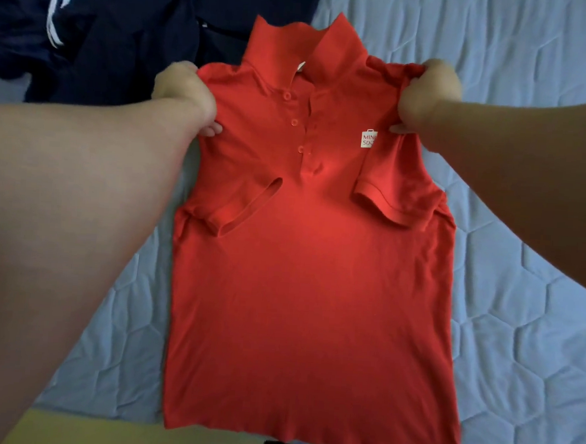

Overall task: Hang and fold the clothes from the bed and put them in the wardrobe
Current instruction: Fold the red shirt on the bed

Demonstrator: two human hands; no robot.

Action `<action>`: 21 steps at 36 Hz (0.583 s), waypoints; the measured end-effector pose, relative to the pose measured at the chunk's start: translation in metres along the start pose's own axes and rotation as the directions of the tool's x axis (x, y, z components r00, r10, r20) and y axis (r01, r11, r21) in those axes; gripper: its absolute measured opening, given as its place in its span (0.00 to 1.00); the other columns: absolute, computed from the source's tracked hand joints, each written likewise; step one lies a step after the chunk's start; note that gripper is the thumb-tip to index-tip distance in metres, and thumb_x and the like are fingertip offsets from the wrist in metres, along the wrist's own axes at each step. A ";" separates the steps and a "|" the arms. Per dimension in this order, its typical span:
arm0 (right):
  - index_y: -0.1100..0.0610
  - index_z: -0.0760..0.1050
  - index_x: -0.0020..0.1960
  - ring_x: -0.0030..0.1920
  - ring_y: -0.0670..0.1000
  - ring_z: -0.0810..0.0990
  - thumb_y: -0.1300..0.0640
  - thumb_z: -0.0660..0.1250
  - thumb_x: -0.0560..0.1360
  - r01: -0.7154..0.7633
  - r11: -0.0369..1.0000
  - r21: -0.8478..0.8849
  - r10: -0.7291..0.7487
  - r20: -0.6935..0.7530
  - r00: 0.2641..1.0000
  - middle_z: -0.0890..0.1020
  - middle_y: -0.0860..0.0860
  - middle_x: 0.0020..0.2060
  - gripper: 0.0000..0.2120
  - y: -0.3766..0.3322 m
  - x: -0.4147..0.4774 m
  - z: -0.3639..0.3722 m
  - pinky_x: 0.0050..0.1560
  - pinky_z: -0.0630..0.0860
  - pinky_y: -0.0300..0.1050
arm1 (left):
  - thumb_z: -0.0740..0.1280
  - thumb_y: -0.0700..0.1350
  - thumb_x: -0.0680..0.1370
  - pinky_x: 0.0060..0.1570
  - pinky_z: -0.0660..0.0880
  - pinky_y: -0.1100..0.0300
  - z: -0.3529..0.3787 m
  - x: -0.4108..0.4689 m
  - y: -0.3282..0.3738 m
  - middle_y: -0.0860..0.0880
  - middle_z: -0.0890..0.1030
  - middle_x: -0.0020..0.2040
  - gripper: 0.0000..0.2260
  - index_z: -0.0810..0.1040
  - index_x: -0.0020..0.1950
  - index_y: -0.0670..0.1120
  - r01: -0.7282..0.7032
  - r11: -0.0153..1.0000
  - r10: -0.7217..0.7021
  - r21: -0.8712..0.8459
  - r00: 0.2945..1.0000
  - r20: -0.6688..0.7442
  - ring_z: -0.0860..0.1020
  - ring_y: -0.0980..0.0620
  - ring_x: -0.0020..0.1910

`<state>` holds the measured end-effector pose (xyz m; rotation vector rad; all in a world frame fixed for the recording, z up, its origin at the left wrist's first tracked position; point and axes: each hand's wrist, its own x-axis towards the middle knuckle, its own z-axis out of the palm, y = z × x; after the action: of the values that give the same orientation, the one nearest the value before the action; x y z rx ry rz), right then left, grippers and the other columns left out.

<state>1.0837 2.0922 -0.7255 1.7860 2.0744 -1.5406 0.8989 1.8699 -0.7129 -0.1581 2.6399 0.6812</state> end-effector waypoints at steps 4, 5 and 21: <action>0.57 0.77 0.59 0.46 0.57 0.85 0.44 0.63 0.77 0.109 0.992 -0.065 -0.111 -0.036 0.993 0.82 0.55 0.56 0.19 0.003 -0.015 0.003 0.47 0.83 0.56 | 0.51 0.38 0.82 0.29 0.81 0.49 -0.006 -0.010 -0.002 0.33 0.80 0.44 0.14 0.74 0.46 0.46 0.071 0.979 -0.058 -0.189 0.996 0.072 0.80 0.41 0.29; 0.57 0.78 0.57 0.49 0.57 0.84 0.40 0.66 0.74 0.124 0.988 -0.090 -0.127 -0.033 0.991 0.83 0.55 0.53 0.23 0.004 -0.018 0.002 0.51 0.82 0.54 | 0.52 0.38 0.81 0.34 0.82 0.49 -0.008 -0.013 -0.004 0.33 0.81 0.47 0.13 0.76 0.46 0.45 0.086 0.971 -0.070 -0.223 0.994 0.082 0.80 0.41 0.30; 0.57 0.71 0.49 0.46 0.61 0.76 0.51 0.65 0.70 0.621 0.684 -0.383 -0.561 0.268 0.783 0.79 0.60 0.44 0.12 0.126 -0.177 -0.046 0.44 0.69 0.52 | 0.71 0.45 0.71 0.46 0.70 0.55 -0.046 -0.163 -0.176 0.38 0.79 0.45 0.10 0.78 0.43 0.39 -0.665 0.706 0.670 0.243 0.739 0.074 0.77 0.41 0.45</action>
<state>1.2666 1.9731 -0.6845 0.8563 2.8034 -1.0345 1.0674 1.6950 -0.6858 0.9269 2.7456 0.5268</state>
